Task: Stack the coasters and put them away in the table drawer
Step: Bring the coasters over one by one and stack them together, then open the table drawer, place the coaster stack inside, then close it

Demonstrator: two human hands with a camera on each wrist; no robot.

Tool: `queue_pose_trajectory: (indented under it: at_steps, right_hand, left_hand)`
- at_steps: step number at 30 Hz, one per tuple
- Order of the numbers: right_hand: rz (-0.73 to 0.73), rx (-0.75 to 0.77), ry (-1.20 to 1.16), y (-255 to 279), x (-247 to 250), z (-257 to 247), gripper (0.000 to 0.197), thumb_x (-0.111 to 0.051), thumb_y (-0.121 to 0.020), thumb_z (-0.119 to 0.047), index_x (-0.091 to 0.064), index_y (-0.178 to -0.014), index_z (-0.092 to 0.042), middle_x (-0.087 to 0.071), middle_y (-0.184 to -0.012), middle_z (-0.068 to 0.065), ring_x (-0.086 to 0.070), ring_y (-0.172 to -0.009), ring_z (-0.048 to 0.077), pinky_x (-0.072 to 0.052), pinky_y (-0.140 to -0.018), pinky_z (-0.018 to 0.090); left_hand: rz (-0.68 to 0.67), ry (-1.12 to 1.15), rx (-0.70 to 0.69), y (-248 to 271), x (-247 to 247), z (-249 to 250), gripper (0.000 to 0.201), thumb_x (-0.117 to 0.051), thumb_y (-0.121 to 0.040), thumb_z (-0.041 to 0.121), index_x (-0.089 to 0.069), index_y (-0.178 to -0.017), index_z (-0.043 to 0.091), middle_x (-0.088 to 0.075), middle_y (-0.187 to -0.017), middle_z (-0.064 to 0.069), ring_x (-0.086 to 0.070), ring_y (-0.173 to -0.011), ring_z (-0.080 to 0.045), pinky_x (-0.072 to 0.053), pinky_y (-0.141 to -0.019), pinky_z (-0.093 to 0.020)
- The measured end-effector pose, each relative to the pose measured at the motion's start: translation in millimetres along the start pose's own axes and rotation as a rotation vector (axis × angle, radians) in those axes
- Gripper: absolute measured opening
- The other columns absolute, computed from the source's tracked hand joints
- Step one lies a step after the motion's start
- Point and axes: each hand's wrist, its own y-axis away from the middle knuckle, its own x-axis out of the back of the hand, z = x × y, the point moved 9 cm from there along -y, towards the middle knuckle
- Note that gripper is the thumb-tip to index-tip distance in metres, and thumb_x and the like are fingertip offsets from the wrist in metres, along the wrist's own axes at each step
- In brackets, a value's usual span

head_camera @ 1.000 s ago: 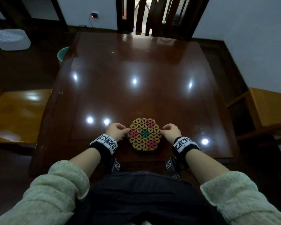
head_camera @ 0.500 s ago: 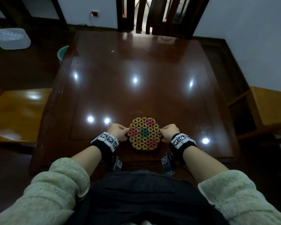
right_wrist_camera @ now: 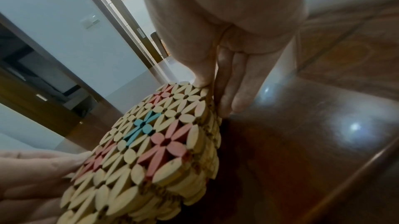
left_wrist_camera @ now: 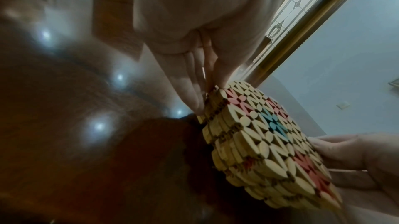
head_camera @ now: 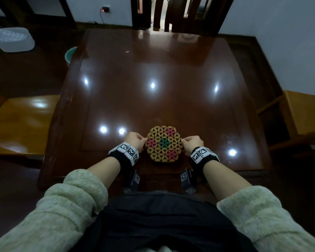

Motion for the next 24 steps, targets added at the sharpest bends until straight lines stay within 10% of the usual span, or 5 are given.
queue_pose_trajectory:
  at_steps: [9, 14, 24]
  right_hand:
    - [0.126, 0.102, 0.009, 21.9, 12.1, 24.7, 0.040, -0.043, -0.094, -0.047, -0.068, -0.082, -0.017, -0.073, -0.080, 0.002, -0.070, -0.079, 0.022, -0.057, -0.080, 0.039]
    - [0.068, 0.065, -0.199, 45.4, -21.1, 60.2, 0.033, -0.047, -0.096, -0.030, -0.065, -0.071, -0.017, -0.067, -0.061, -0.002, -0.064, -0.056, 0.012, -0.056, -0.073, 0.035]
    - [-0.180, 0.028, -0.293, 78.5, -70.2, 113.9, 0.037, -0.046, -0.100, -0.024, -0.060, -0.068, -0.011, -0.062, -0.062, 0.006, -0.058, -0.056, 0.017, -0.045, -0.053, 0.023]
  left_hand:
    - [0.130, -0.056, -0.137, 22.6, 19.8, -25.5, 0.027, -0.054, -0.089, 0.035, -0.073, -0.090, 0.017, -0.075, -0.087, -0.001, -0.068, -0.088, -0.021, -0.054, -0.084, -0.034]
    - [0.037, -0.016, -0.105, 34.6, 5.8, -61.6, 0.029, -0.054, -0.089, 0.035, -0.068, -0.067, 0.021, -0.071, -0.066, 0.004, -0.067, -0.068, -0.016, -0.055, -0.077, -0.030]
    - [-0.201, 0.077, -0.072, 76.8, -35.1, -109.0, 0.030, -0.051, -0.096, 0.029, -0.065, -0.073, 0.016, -0.063, -0.064, 0.000, -0.061, -0.061, -0.013, -0.044, -0.058, -0.026]
